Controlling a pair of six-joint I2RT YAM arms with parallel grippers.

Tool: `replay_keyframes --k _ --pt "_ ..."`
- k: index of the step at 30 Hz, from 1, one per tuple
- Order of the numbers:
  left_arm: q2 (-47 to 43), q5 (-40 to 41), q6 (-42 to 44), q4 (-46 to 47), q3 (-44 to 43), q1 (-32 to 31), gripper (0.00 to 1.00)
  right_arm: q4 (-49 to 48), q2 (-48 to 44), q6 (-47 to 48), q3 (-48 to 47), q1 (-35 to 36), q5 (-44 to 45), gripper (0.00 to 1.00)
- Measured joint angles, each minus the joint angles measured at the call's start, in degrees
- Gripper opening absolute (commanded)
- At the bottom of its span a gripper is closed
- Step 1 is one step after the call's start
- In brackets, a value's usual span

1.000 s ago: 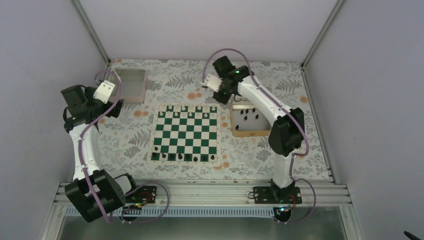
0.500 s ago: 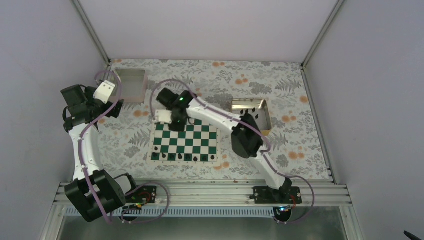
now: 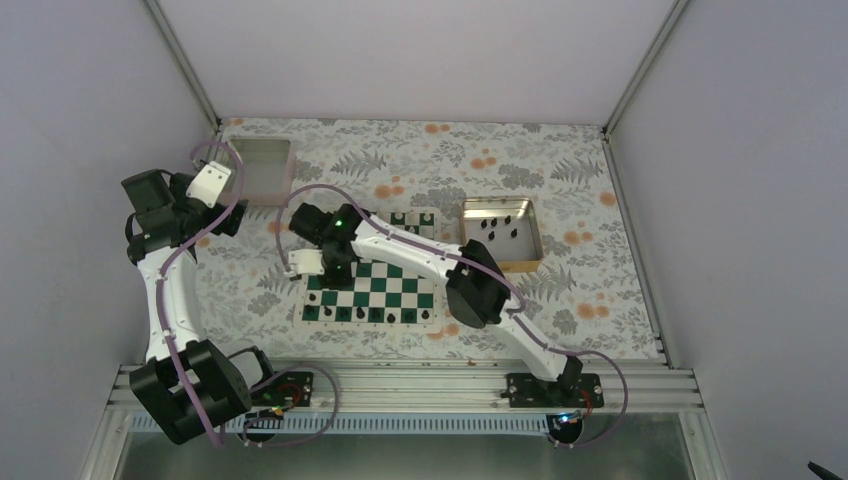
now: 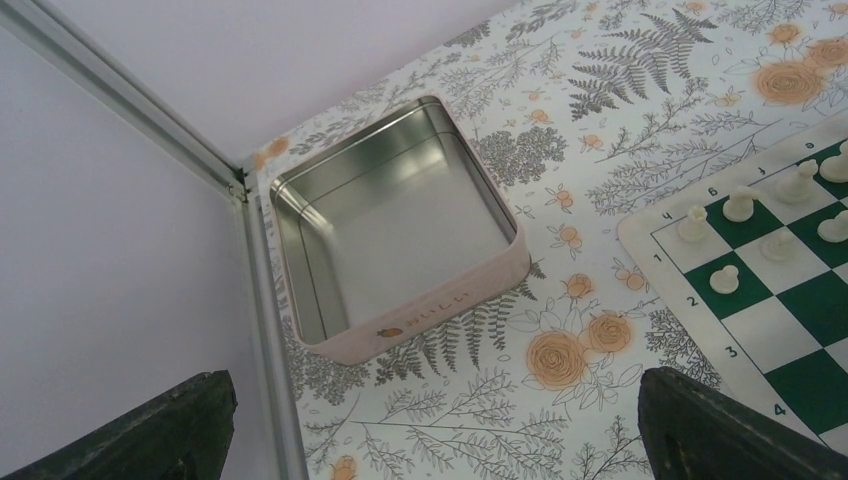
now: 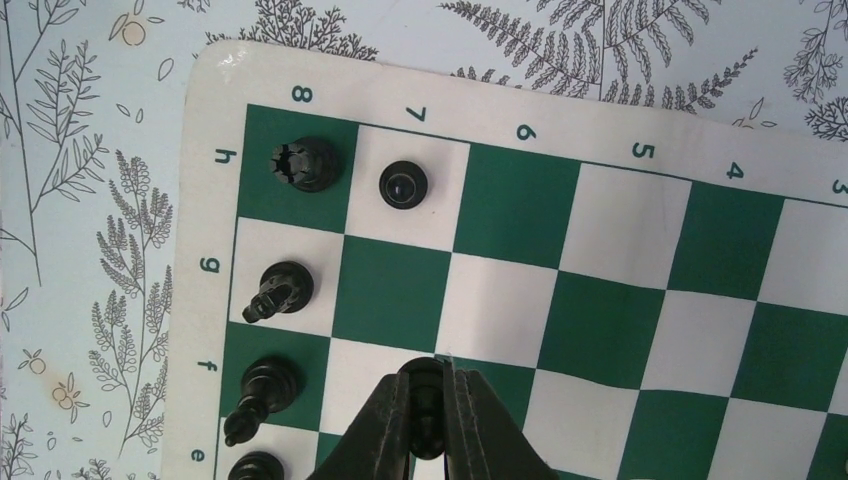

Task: Set up the chess pieces on the board
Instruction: Place the chess piece on the chessboard.

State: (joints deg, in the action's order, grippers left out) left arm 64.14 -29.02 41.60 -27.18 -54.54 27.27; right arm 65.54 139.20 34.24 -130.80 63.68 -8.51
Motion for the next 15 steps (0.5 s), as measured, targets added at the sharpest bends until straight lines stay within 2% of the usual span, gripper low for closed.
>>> replay_keyframes --k 15 --pt "0.00 -0.13 0.17 0.00 0.00 0.33 1.00 0.11 3.10 0.04 0.02 0.74 -1.55 0.09"
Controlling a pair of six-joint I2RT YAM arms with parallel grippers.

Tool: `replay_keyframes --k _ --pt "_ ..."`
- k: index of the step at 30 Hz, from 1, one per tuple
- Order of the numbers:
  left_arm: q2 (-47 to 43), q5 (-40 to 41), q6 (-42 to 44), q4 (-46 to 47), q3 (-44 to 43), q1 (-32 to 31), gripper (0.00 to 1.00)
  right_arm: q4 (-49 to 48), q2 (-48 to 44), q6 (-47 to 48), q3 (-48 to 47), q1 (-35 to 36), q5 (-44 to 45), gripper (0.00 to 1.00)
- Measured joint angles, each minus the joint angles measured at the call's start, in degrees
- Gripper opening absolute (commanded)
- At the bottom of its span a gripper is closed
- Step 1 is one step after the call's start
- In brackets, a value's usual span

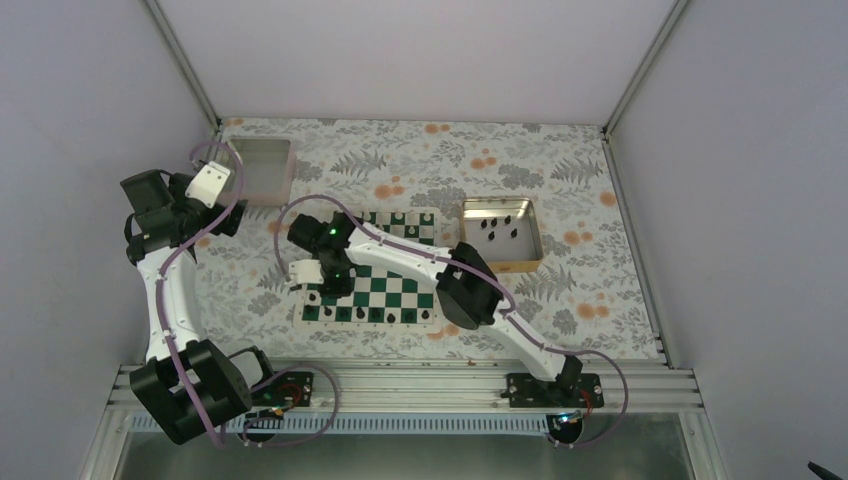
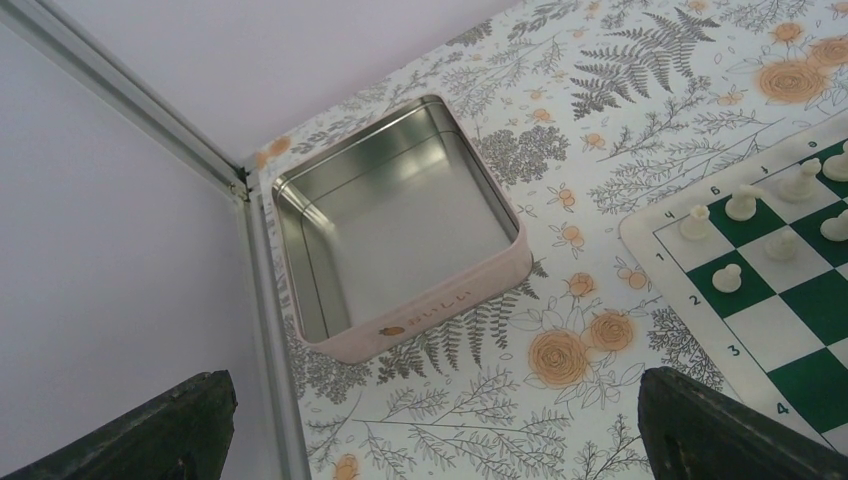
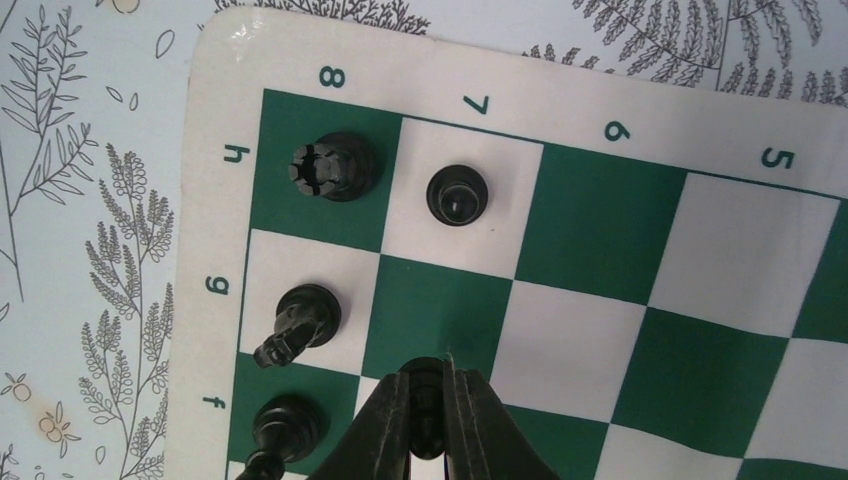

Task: Set up the chess pieces on the board
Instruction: Place the chess piece on the chessboard.

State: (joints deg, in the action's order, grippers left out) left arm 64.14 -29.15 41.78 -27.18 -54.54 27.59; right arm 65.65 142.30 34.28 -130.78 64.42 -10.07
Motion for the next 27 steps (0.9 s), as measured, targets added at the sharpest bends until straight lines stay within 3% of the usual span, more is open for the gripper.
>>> replay_keyframes --k 27 --pt "0.00 -0.04 0.07 -0.44 0.02 0.33 1.00 -0.02 1.46 0.00 -1.68 0.13 -1.27 0.09"
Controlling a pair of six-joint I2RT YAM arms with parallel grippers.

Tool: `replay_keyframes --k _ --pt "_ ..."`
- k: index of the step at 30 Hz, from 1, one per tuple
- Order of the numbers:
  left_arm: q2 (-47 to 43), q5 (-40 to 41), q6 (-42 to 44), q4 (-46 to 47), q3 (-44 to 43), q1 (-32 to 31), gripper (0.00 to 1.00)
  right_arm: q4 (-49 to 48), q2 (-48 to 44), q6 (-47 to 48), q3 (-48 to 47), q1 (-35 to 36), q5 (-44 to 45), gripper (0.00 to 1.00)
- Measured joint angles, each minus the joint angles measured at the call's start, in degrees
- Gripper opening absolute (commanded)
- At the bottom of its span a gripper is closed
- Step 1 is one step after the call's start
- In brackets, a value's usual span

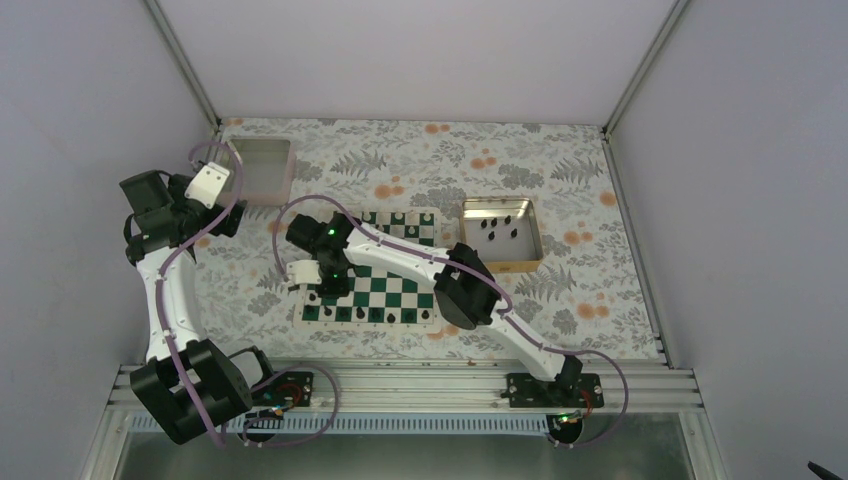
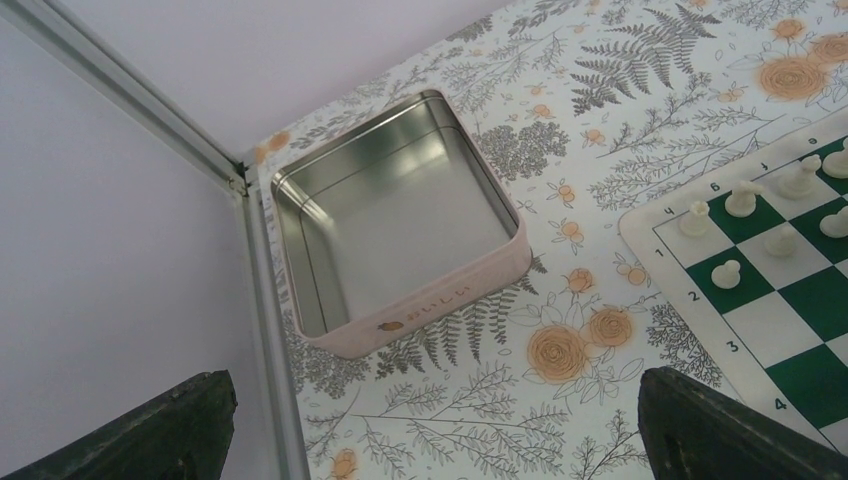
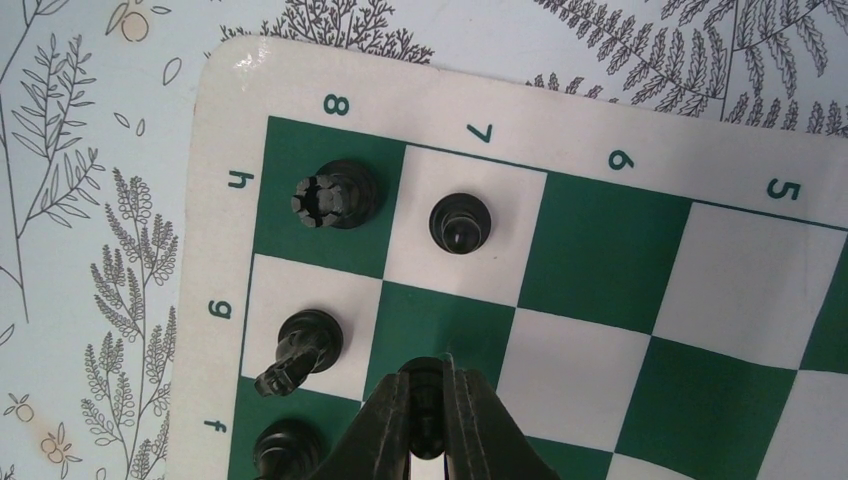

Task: Set up the chess pieces on the board
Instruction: Place the chess piece on the chessboard, then pick up the chess piece from the storage box.

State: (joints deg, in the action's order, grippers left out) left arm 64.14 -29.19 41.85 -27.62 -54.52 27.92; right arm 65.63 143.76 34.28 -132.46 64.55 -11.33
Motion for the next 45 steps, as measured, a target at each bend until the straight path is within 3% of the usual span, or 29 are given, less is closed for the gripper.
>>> replay_keyframes --k 4,13,22,30,37,45 --pt "0.00 -0.13 0.00 0.00 0.00 0.00 1.00 0.00 0.15 0.00 -0.22 0.00 -0.02 0.12" --pt "0.00 -0.37 0.00 0.00 0.00 0.09 1.00 0.11 1.31 -0.07 -0.31 0.00 -0.02 0.33" --pt "0.00 -0.48 -0.02 0.00 0.00 0.17 1.00 0.02 0.11 -0.48 -0.13 -0.68 0.61 0.38" --pt "0.00 -0.96 -0.07 0.00 0.00 0.37 1.00 -0.42 -13.33 -0.57 3.67 -4.76 1.33 0.33" --pt "0.02 -1.07 -0.15 -0.44 -0.13 0.48 1.00 -1.88 -25.22 -0.98 13.64 -14.27 2.08 0.28" --pt "0.02 -1.03 -0.76 -0.35 -0.35 0.48 1.00 -5.64 -33.64 -1.64 37.66 -37.33 8.09 0.27"
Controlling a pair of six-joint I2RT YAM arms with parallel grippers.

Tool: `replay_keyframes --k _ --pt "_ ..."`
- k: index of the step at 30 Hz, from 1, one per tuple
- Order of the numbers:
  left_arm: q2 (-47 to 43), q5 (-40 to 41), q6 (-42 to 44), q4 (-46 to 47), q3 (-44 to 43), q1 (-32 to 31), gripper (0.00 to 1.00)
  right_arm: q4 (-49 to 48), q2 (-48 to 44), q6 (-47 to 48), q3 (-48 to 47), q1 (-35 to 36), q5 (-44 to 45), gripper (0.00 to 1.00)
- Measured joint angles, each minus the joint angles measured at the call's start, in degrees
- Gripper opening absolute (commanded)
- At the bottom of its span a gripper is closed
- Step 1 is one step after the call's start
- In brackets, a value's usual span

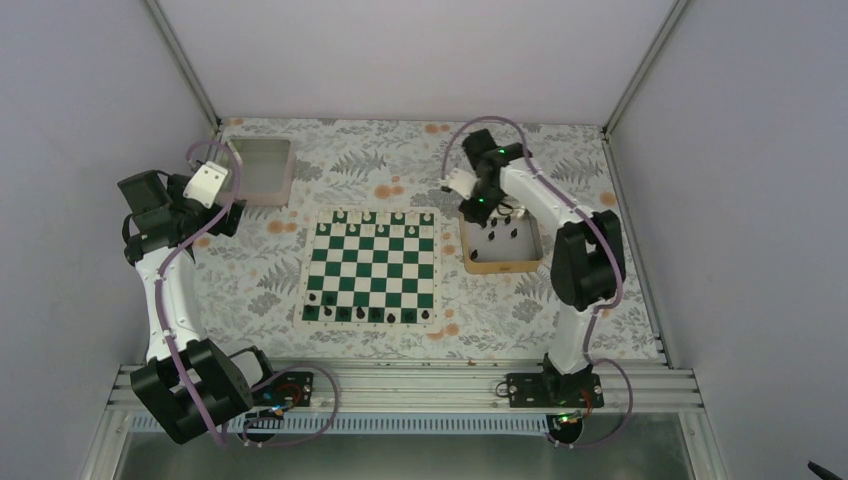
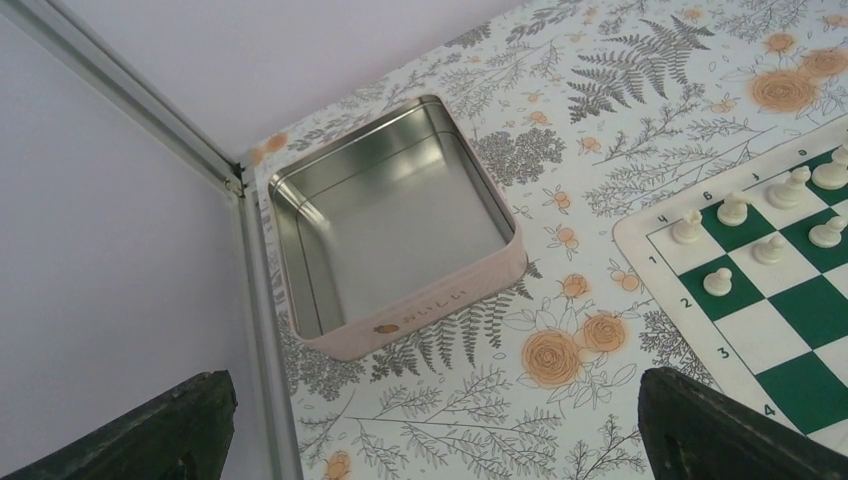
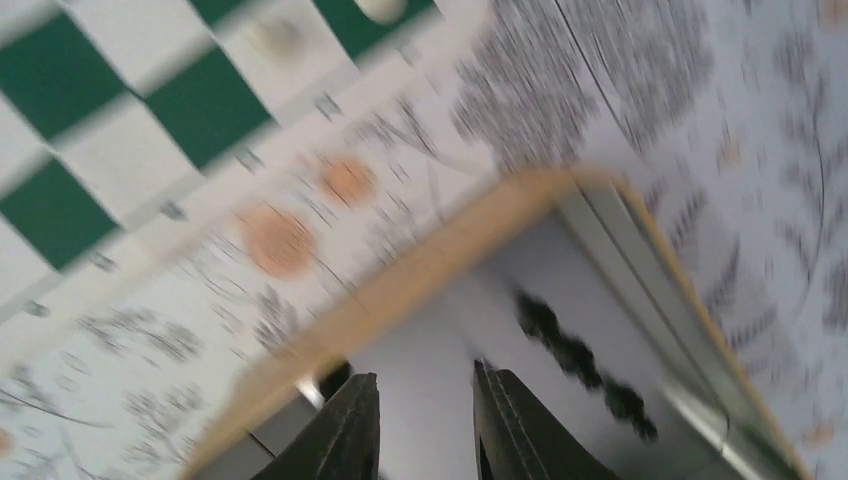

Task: Set up the chess pieces on the board
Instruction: Pick up the chess piece from the storage box.

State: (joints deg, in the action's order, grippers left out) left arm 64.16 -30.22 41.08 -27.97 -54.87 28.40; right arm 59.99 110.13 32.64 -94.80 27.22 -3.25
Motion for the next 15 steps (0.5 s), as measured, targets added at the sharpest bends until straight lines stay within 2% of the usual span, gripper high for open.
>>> replay_keyframes --k 4,15 --pt "0.17 -0.02 -0.20 0.00 -0.17 0.00 1.00 -1.27 -2.21 0.04 5.40 -5.90 1.46 0.27" --pt "1.05 -0.13 -0.24 0.07 -0.87 0.00 1.00 -7.65 0.11 0.20 8.17 -9.16 1.86 0.26"
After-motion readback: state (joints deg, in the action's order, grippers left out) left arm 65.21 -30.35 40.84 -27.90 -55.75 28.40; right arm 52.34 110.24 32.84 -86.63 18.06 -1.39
